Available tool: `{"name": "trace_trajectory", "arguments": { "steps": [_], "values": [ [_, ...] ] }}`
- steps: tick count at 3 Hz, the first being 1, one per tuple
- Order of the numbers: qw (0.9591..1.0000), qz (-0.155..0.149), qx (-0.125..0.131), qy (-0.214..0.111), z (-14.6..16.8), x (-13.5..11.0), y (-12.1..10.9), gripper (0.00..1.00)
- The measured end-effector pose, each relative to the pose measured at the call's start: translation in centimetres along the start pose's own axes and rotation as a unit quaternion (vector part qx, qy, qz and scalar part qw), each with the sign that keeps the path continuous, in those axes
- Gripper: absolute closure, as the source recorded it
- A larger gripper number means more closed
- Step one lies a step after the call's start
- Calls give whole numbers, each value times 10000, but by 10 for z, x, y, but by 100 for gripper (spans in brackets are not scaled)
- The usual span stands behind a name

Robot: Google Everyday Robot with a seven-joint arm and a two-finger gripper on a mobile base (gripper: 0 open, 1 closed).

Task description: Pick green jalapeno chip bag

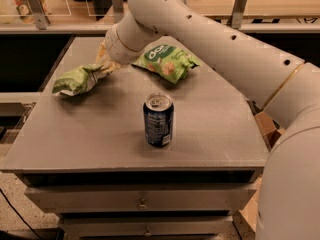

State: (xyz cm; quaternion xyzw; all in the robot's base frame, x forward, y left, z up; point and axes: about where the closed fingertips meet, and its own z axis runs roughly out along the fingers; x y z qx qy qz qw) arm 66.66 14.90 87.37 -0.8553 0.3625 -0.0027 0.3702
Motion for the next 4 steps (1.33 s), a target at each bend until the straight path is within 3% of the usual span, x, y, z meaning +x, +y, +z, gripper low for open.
{"name": "trace_trajectory", "arguments": {
  "steps": [1, 2, 4],
  "values": [
    [10000, 15, 10, 72, -3, -2, -6, 100],
    [9993, 98, 347, -15, -21, -3, -19, 100],
    [9922, 121, 1194, -351, -71, -11, -46, 100]
  ]
}}
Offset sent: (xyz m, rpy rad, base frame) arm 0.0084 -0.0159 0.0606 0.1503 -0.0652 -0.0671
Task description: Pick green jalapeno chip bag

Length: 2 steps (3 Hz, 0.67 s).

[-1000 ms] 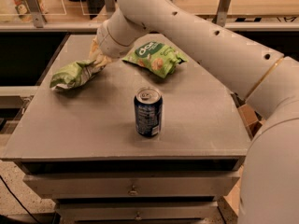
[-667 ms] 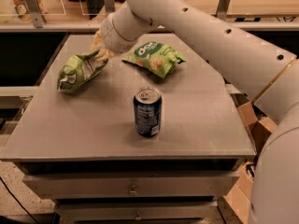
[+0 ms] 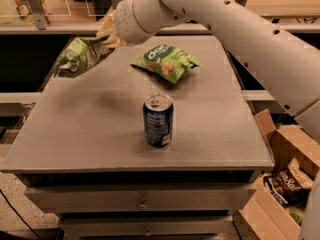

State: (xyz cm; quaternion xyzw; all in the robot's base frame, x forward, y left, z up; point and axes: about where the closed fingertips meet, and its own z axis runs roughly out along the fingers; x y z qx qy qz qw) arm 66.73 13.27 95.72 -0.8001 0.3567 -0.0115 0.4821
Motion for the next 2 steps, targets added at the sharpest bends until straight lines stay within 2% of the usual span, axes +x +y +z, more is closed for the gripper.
{"name": "trace_trajectory", "arguments": {
  "steps": [1, 2],
  "values": [
    [9993, -62, 322, -205, -17, -8, -14, 100],
    [9991, -76, 339, -229, -19, -9, -15, 100]
  ]
}}
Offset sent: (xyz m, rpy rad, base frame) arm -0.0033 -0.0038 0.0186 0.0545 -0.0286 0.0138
